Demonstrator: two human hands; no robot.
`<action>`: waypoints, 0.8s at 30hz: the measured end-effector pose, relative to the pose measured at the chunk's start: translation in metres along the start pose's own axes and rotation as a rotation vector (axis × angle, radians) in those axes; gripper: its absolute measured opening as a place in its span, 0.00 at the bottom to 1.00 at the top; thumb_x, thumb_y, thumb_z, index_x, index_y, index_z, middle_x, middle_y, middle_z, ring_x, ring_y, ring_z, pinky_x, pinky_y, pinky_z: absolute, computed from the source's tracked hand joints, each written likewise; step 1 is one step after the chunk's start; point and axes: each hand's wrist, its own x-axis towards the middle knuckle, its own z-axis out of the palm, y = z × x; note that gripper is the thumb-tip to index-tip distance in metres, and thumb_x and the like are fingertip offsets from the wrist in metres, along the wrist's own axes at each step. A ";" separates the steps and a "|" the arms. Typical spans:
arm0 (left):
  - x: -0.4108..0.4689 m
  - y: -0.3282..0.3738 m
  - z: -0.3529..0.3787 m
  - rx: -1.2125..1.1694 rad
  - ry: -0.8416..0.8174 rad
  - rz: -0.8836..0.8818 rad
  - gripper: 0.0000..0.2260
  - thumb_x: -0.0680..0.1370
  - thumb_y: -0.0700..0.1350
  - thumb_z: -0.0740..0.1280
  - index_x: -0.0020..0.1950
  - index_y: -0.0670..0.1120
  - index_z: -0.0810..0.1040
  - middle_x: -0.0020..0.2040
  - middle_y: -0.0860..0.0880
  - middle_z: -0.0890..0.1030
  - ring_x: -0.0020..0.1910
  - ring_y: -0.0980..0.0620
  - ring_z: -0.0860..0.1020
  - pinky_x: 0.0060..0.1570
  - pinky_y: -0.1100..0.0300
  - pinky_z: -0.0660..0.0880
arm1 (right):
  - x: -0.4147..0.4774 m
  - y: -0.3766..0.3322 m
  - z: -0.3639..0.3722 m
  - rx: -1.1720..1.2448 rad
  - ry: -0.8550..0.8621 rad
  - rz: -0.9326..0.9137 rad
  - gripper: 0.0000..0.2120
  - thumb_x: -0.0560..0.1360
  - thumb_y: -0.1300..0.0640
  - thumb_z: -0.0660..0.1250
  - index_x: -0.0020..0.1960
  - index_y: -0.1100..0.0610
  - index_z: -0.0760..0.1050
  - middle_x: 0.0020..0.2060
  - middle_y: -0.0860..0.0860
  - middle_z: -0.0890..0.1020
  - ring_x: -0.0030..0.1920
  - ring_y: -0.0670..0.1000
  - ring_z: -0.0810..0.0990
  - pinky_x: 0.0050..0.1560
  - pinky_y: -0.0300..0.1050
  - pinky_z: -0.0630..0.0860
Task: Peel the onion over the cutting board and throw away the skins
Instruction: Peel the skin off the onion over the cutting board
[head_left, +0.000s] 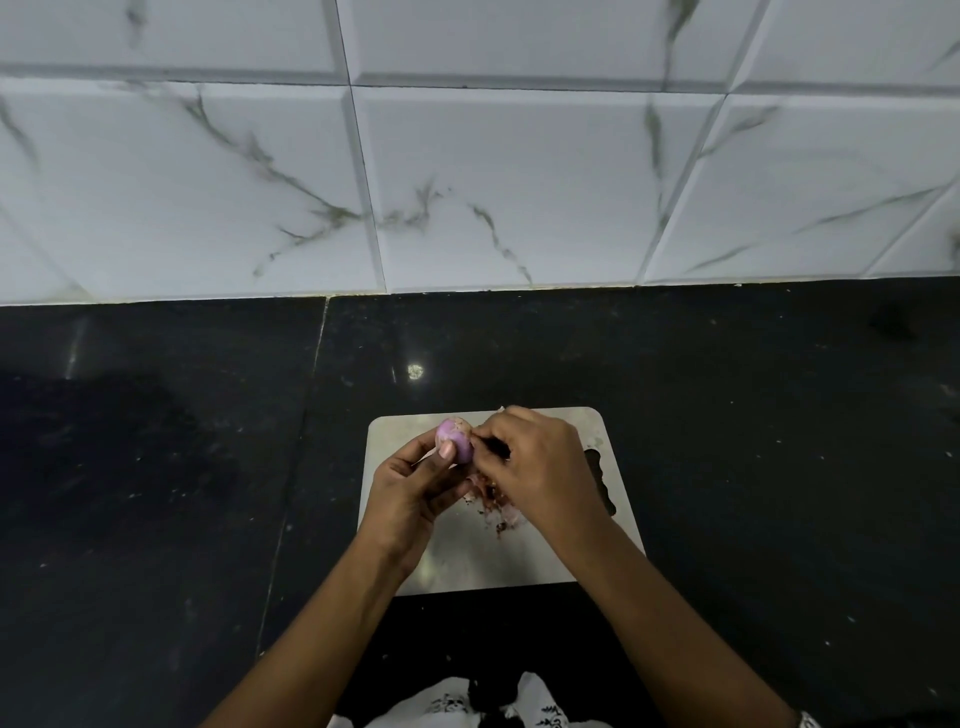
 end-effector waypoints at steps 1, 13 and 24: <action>0.000 0.000 0.000 0.002 0.000 -0.004 0.12 0.70 0.44 0.67 0.52 0.44 0.80 0.42 0.48 0.85 0.41 0.52 0.83 0.38 0.63 0.79 | -0.001 0.000 0.001 -0.004 0.012 -0.009 0.05 0.69 0.58 0.72 0.38 0.60 0.78 0.32 0.53 0.79 0.30 0.49 0.76 0.29 0.39 0.73; -0.003 0.001 0.003 -0.155 -0.033 -0.176 0.15 0.66 0.53 0.73 0.46 0.44 0.85 0.43 0.44 0.86 0.39 0.52 0.84 0.35 0.63 0.80 | 0.003 0.024 -0.011 0.409 -0.037 0.224 0.09 0.70 0.63 0.70 0.47 0.52 0.76 0.45 0.45 0.79 0.43 0.44 0.80 0.40 0.39 0.79; -0.004 0.013 0.009 0.007 -0.079 -0.262 0.19 0.70 0.55 0.63 0.50 0.42 0.80 0.39 0.43 0.85 0.34 0.51 0.84 0.34 0.62 0.81 | 0.023 0.021 -0.039 0.233 -0.460 -0.158 0.12 0.72 0.59 0.69 0.55 0.53 0.75 0.51 0.42 0.71 0.48 0.43 0.74 0.46 0.39 0.77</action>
